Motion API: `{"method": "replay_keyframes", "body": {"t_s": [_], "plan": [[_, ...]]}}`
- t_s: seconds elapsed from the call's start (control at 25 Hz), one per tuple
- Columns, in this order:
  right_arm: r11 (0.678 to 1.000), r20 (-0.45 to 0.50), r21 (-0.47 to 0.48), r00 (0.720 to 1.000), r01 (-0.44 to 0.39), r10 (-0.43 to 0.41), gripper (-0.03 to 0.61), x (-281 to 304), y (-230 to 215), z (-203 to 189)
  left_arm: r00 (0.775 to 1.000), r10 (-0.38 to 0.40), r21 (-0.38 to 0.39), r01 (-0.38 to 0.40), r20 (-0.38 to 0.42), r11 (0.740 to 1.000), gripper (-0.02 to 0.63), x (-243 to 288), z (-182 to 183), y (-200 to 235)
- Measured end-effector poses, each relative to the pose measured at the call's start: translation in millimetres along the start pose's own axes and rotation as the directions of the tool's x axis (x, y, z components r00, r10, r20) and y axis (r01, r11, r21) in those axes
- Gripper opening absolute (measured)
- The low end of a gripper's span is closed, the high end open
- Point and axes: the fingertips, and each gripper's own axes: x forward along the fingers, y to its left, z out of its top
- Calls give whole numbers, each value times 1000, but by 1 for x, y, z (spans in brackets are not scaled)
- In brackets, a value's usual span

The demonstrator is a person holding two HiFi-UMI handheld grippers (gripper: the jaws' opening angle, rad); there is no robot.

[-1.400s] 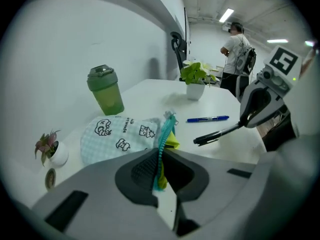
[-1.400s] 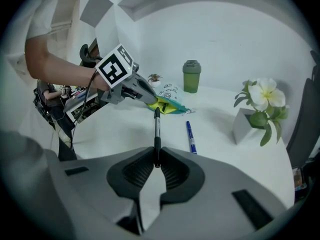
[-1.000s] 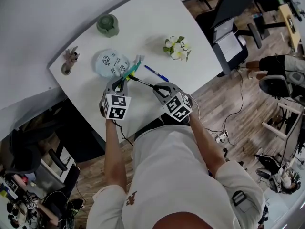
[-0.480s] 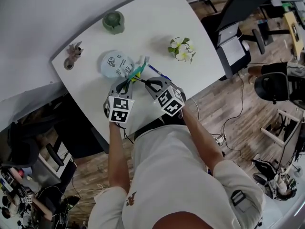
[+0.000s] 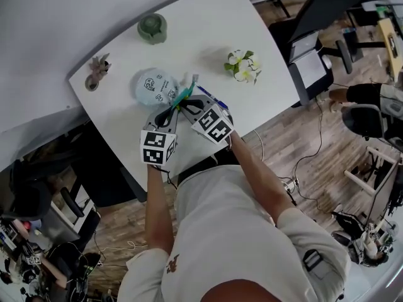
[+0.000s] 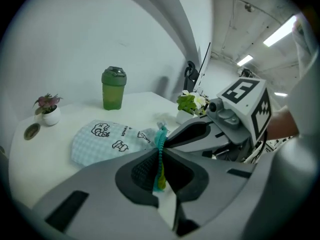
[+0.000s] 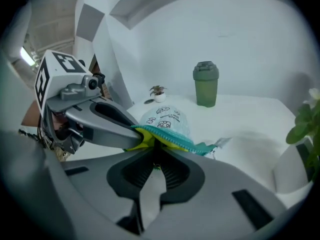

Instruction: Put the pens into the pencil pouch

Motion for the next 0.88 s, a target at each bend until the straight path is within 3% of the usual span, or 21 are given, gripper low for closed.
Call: {"method": "replay_keyframes", "body": {"t_s": [0.16,0.44,0.64,0.88], "plan": [[999,28,48,999,-23,22,46,9,0,-2,1000,-16,-40,16,9,999,8,0,-2,2],[1000,28,1,1000,-2,2,54,17,4,-8,1000,-8,-34,7,-12,999,9,4,-8,4],[1000,32,-13,999,9,-8,129,9,3,-11,1000,7,-36,-7,-13,999,9,7,-11,5],[995,34,-16,995,98,-98,140,-25,-15,-23,1000,25,-23,-25,-11,999,9,8,-9,5]]}}
